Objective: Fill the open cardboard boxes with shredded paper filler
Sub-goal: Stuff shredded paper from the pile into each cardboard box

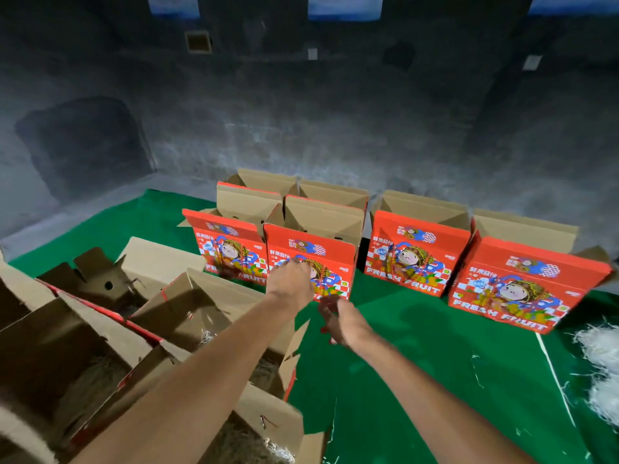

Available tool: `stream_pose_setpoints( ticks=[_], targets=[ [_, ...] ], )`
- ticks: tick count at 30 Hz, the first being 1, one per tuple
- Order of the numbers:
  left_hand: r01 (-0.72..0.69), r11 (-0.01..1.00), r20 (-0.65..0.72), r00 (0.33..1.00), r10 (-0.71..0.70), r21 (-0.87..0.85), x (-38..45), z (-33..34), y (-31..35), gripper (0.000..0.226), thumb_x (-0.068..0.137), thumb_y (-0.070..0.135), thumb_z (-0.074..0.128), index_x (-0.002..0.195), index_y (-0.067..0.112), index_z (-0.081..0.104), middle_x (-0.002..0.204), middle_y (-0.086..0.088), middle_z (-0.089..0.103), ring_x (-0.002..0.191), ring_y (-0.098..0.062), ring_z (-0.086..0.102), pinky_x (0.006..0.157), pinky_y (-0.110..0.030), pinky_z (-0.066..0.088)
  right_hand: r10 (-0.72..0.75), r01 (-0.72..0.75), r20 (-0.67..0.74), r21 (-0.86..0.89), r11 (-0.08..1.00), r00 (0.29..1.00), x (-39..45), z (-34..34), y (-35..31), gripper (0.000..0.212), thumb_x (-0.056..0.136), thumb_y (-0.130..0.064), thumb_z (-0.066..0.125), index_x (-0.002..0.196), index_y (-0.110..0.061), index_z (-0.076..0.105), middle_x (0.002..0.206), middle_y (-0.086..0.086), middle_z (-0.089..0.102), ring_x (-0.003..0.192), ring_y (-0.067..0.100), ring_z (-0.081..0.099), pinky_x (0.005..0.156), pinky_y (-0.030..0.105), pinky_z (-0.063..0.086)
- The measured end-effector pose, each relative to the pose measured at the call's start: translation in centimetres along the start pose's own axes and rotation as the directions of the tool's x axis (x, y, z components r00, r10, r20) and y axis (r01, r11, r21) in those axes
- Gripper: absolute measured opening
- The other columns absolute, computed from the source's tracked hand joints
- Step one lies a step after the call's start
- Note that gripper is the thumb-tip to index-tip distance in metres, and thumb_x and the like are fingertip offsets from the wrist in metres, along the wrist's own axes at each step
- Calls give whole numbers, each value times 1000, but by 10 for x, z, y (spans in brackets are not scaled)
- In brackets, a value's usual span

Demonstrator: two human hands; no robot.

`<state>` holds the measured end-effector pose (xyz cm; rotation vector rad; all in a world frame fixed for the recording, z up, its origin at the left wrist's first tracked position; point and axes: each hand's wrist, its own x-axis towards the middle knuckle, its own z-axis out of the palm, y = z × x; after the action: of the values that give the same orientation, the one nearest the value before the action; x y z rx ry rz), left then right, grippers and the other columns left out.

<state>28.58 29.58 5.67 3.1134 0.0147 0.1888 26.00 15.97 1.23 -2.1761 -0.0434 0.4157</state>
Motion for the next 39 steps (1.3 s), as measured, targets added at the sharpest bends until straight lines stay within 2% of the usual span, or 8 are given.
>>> stream_pose_setpoints(
  ticks=[5, 9, 12, 16, 21, 25, 33, 39],
  targets=[
    [-51, 998, -55, 997, 49, -37, 64, 7, 21, 27, 93, 21, 51, 118, 15, 61, 120, -6, 58, 116, -26, 55, 99, -43, 45, -105, 87, -128, -139, 987, 986, 60, -57, -14, 22, 98, -19, 52, 120, -25, 55, 104, 3, 66, 88, 22, 68, 74, 37, 58],
    [-68, 995, -160, 986, 56, -73, 118, 20, 31, 49, 90, 18, 55, 137, 18, 47, 139, -2, 46, 134, -23, 39, 108, -44, 37, -227, 172, -217, -247, 954, 949, 108, -85, -21, 43, 92, -16, 60, 132, -27, 48, 122, -2, 60, 98, 20, 66, 83, 40, 57],
    [-86, 996, -111, 990, 82, -27, 148, 40, 35, 54, 91, 18, 53, 143, 22, 39, 144, 2, 45, 138, -20, 35, 112, -41, 30, -242, 157, -191, -374, 914, 951, 128, -86, -11, 58, 94, -17, 60, 144, -28, 34, 132, 1, 57, 104, 27, 67, 88, 43, 57],
    [-211, 977, -32, 977, 210, -19, 163, 71, 30, 25, 100, 30, 48, 123, 28, 59, 122, 5, 68, 117, -13, 61, 103, -31, 40, -184, 89, -153, -483, 871, 971, 141, -77, 18, 33, 103, -23, 52, 133, -19, 40, 115, 13, 65, 99, 33, 68, 88, 46, 57],
    [-350, 908, -109, 937, 333, -229, 148, 83, 21, 14, 97, 26, 61, 104, 34, 70, 101, 15, 72, 98, -8, 67, 89, -27, 46, -319, 199, -89, -616, 762, 944, 129, -87, 39, 14, 105, -19, 45, 118, -13, 40, 94, 18, 65, 75, 34, 68, 72, 50, 59],
    [-396, 867, 19, 907, 421, -303, 122, 73, 48, 16, 97, 31, 61, 97, 46, 64, 91, 27, 65, 87, 8, 61, 77, -11, 42, -296, 177, -81, -642, 746, 952, 90, -101, 59, 18, 103, -15, 47, 119, -11, 39, 97, 19, 66, 77, 38, 67, 75, 51, 56],
    [-513, 784, 39, 828, 559, -350, 16, 56, 157, 11, 98, 45, 53, 88, 46, 55, 92, 26, 59, 96, 9, 56, 93, -25, 42, -88, -94, -276, -584, 807, 957, -55, -139, 128, 31, 101, -19, 41, 130, -9, 37, 118, 26, 64, 105, 44, 64, 93, 56, 50],
    [-531, 742, 143, 766, 627, -410, -106, 20, 236, 18, 102, 39, 49, 91, 32, 61, 87, 15, 64, 84, -4, 63, 91, -30, 51, -100, -177, -410, -585, 791, 907, -179, -140, 200, 28, 108, -31, 27, 126, -14, 40, 93, 9, 68, 67, 23, 64, 64, 36, 59]
  ],
)
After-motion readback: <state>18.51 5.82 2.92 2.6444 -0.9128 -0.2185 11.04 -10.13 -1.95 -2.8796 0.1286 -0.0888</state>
